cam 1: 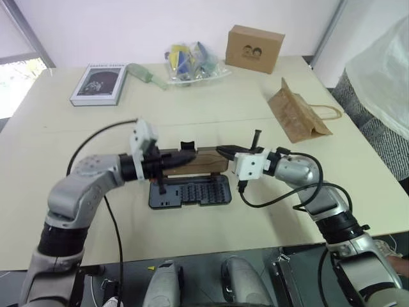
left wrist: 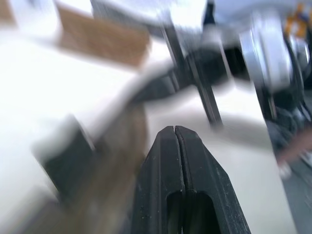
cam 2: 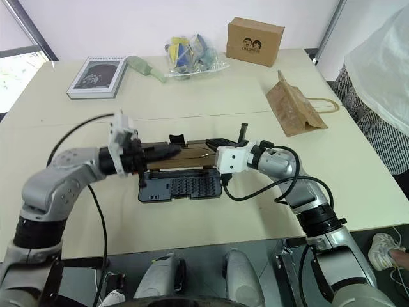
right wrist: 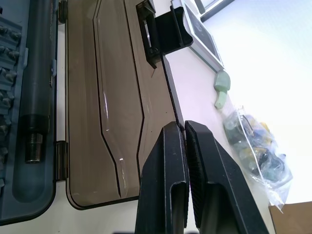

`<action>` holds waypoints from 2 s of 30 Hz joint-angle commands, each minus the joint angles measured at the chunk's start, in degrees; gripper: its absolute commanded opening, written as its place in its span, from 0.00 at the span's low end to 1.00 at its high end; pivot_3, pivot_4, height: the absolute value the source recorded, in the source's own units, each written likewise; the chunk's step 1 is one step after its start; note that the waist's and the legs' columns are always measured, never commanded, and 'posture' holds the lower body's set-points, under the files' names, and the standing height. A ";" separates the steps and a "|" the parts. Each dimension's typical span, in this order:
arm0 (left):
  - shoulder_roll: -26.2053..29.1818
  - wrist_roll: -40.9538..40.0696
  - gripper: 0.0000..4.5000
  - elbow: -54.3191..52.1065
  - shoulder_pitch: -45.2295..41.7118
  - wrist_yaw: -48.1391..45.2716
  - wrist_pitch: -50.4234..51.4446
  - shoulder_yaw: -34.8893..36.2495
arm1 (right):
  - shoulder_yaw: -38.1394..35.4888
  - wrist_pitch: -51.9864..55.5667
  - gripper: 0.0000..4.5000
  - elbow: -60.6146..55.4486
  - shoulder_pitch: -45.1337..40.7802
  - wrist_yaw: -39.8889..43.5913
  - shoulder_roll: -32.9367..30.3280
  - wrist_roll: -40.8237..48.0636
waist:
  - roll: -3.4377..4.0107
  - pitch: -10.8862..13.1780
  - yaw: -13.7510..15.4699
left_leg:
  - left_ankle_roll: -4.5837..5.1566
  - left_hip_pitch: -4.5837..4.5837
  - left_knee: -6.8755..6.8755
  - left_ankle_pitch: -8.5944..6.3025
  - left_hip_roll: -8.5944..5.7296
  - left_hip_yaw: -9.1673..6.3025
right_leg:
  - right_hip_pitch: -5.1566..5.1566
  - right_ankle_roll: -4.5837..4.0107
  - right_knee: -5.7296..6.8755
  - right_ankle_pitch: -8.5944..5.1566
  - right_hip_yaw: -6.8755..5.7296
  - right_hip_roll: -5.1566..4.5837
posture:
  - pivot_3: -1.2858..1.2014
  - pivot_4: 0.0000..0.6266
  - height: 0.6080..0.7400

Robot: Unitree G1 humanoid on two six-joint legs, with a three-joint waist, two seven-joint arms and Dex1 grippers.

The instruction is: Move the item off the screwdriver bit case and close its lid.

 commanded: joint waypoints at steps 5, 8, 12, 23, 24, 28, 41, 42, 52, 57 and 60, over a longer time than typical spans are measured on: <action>0.23 -3.30 0.00 7.34 -7.06 5.10 0.36 8.23 | 1.47 -1.69 0.01 0.90 -0.03 0.38 -0.05 -0.81 | 0.00 0.00 0.00 | 0.00 0.00 0.01 0.00 0.00 -0.01 | 0.00 0.01 0.01 0.00 0.00 0.00 | 0.52 0.24 1.00; 3.70 0.84 0.00 12.36 -7.08 3.01 -2.79 7.53 | 1.51 -1.95 0.01 1.02 -0.02 0.41 -0.09 -0.91 | 0.00 0.00 -0.06 | -0.01 0.01 0.01 0.00 0.00 0.00 | 0.00 0.01 0.01 0.00 0.00 0.01 | 0.52 0.24 1.00; 8.13 6.43 0.00 19.53 -5.74 -1.95 -8.32 4.94 | 1.56 -2.06 0.01 1.25 -0.20 0.40 0.11 -0.98 | 0.00 0.00 0.01 | -0.01 0.01 0.01 0.01 0.00 0.01 | 0.00 0.00 0.01 0.00 0.00 0.00 | 0.52 0.24 1.00; 11.32 21.48 0.00 39.81 -4.13 -12.61 -29.36 -3.01 | 1.59 -2.20 0.01 1.46 -0.51 0.30 0.27 -1.20 | 0.00 0.00 0.05 | -0.01 0.01 0.00 0.01 0.00 0.05 | 0.00 -0.01 0.02 0.00 -0.01 0.00 | 0.52 0.24 1.00; 11.06 21.83 0.00 40.43 -3.86 -13.64 -30.06 -3.53 | 1.58 -2.16 0.01 1.36 -0.47 0.33 0.26 -1.19 | 0.00 0.00 0.06 | -0.01 0.01 0.00 0.01 0.00 0.06 | -0.01 -0.01 0.02 0.00 -0.01 0.00 | 0.52 0.24 1.00; 9.71 23.19 0.00 43.00 -3.49 -16.02 -32.32 -5.03 | 1.60 -2.07 0.01 1.29 -0.51 0.29 0.27 -1.32 | -0.01 -0.01 0.09 | -0.01 -0.01 0.01 0.01 0.00 0.05 | -0.02 0.00 0.02 0.00 -0.01 0.00 | 0.52 0.24 1.00; 5.25 23.58 0.00 46.21 -7.04 -15.99 -33.90 -4.20 | 1.43 -1.64 0.01 0.15 0.12 0.74 -0.34 -1.19 | -0.02 -0.01 0.12 | -0.01 -0.02 0.02 0.00 0.00 0.04 | -0.02 0.01 0.04 0.01 -0.01 0.00 | 0.52 0.24 1.00; 4.94 23.25 0.00 46.08 -7.30 -16.08 -33.40 -4.05 | 1.44 -1.59 0.01 0.06 0.15 0.78 -0.38 -1.16 | -0.02 -0.01 0.12 | 0.00 -0.02 0.02 0.00 0.00 0.05 | -0.02 0.02 0.04 0.01 -0.01 0.00 | 0.52 0.24 1.00; 3.84 23.61 0.00 43.93 -6.42 -17.36 -31.59 -4.83 | 1.41 -1.16 0.01 -0.30 0.16 1.10 -0.61 -0.91 | -0.03 -0.01 0.13 | 0.00 -0.02 0.02 0.00 0.00 0.04 | -0.02 0.02 0.05 0.01 -0.01 0.00 | 0.52 0.24 1.00; 3.10 22.42 0.00 43.04 -6.87 -17.09 -29.73 -4.07 | 1.41 -0.34 0.01 -0.42 0.15 1.60 -0.37 -0.28 | -0.03 -0.01 0.18 | 0.00 -0.02 0.03 0.01 0.00 0.04 | -0.01 0.02 0.05 0.01 -0.01 0.00 | 0.52 0.24 1.00; 2.75 21.59 0.00 41.84 -6.84 -17.05 -28.05 -3.69 | 1.40 -0.27 0.01 -0.43 0.09 1.69 -0.39 -0.31 | -0.03 -0.01 0.19 | 0.00 -0.02 0.03 0.00 0.00 0.04 | -0.01 0.02 0.05 0.01 -0.01 0.00 | 0.52 0.24 1.00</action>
